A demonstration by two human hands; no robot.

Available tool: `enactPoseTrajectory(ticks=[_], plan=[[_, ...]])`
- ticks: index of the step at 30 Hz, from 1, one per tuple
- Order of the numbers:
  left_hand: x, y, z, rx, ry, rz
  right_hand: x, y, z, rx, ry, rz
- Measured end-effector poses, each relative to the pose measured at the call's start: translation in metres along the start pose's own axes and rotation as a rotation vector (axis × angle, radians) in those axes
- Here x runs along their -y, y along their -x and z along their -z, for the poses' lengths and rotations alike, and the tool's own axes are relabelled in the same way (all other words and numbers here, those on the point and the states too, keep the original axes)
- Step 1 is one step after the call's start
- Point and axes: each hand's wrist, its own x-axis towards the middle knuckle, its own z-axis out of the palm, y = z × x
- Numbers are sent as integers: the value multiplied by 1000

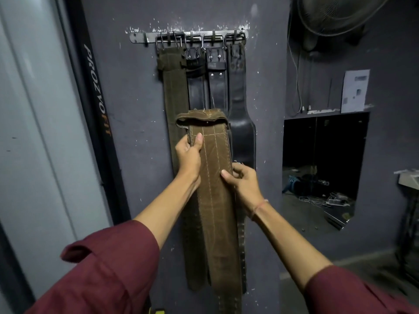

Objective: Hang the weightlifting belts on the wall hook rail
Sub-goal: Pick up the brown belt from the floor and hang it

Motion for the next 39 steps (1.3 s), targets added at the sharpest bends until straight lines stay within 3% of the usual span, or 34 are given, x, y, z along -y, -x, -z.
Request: enactPoseTrajectory(ticks=[3, 6, 8, 10, 15, 23, 28, 32, 34, 39], plan=[[0, -2, -1, 0, 16, -20, -33, 15, 16, 79, 58, -34], [1, -10, 3, -6, -3, -13, -126, 74, 44, 182, 259, -336], [3, -16, 6, 3, 5, -4, -158, 99, 53, 157, 261, -474], [5, -19, 5, 27, 37, 10, -140, 87, 48, 113, 256, -386], [8, -18, -2, 66, 84, 73, -5, 5, 10, 35, 98, 45], [34, 15, 22, 199, -124, -24, 30, -15, -22, -136, -15, 115], [91, 97, 62, 303, -321, 316, 54, -40, -26, -283, -95, 94], [134, 155, 87, 275, -326, 540, 65, -50, -18, -319, -116, 148], [133, 148, 85, 208, -310, 484, 66, -50, -15, -316, -126, 167], [73, 66, 47, 154, -268, 52, 58, -46, -16, -302, -147, 132]])
